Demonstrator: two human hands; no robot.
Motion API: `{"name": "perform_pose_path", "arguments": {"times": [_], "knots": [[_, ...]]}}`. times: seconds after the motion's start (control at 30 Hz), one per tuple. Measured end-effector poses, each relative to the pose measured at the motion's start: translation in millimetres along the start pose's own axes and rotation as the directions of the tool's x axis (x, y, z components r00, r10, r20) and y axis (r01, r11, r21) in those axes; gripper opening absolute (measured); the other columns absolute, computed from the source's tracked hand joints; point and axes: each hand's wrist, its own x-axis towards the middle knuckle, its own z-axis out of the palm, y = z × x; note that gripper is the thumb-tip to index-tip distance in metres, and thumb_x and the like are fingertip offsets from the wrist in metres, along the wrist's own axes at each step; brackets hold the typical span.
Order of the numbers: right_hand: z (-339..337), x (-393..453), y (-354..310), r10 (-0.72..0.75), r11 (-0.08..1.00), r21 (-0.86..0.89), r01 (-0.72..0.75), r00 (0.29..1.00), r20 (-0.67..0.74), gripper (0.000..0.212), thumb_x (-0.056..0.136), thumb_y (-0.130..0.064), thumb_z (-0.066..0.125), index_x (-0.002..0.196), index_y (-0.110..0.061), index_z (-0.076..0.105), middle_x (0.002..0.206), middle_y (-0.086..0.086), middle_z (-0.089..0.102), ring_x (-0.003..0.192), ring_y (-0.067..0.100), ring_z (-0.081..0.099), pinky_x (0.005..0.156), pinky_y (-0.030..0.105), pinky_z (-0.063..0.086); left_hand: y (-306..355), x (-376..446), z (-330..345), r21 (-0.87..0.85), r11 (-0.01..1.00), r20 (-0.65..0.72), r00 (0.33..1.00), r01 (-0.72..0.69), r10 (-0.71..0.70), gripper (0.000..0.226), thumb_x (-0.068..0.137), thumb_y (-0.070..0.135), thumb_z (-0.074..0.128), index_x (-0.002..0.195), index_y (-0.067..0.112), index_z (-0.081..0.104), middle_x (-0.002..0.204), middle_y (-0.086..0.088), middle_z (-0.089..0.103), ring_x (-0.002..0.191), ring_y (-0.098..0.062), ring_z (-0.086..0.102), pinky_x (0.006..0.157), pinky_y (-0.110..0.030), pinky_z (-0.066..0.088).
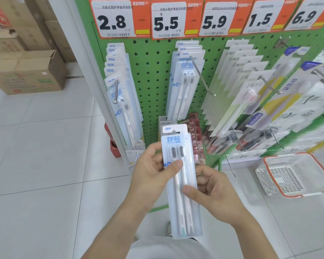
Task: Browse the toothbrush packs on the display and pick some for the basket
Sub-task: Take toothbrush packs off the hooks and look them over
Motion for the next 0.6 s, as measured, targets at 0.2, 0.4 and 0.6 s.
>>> {"name": "perform_pose_path", "arguments": {"times": [0.2,0.4,0.6], "knots": [[-4,0,-4,0.163,0.982,-0.106,-0.156,0.985,0.055,0.020,0.085,-0.021,0.076,0.099,-0.009,0.069,0.072,0.007,0.075,0.057,0.014,0.067,0.054,0.028,0.051,-8,-1,0,-0.113,0.990,-0.070,0.993,0.089,-0.097,0.042,0.084,-0.001,0.072,0.123,0.007,0.062,0.109,-0.011,0.076,0.101,-0.026,0.073,0.091,-0.039,0.057],[-2,-2,2,0.297,0.936,-0.229,-0.268,0.949,0.103,0.034,0.088,-0.040,0.070,0.104,-0.011,0.075,0.088,0.012,0.079,0.079,0.030,0.077,0.064,0.038,0.061,-9,1,-3,-0.176,0.977,-0.162,0.976,0.119,-0.148,0.036,0.084,0.009,0.072,0.119,0.005,0.066,0.104,-0.014,0.077,0.094,-0.022,0.072,0.093,-0.037,0.055],[-6,-2,3,0.282,0.943,-0.217,-0.251,0.951,0.127,0.024,0.088,-0.031,0.077,0.109,-0.019,0.074,0.088,0.016,0.078,0.073,0.026,0.071,0.060,0.034,0.055,-15,0,-4,-0.053,0.995,-0.254,0.963,0.081,-0.091,0.026,0.085,0.008,0.076,0.110,0.007,0.069,0.096,-0.002,0.079,0.084,-0.010,0.074,0.069,-0.015,0.053]]}}
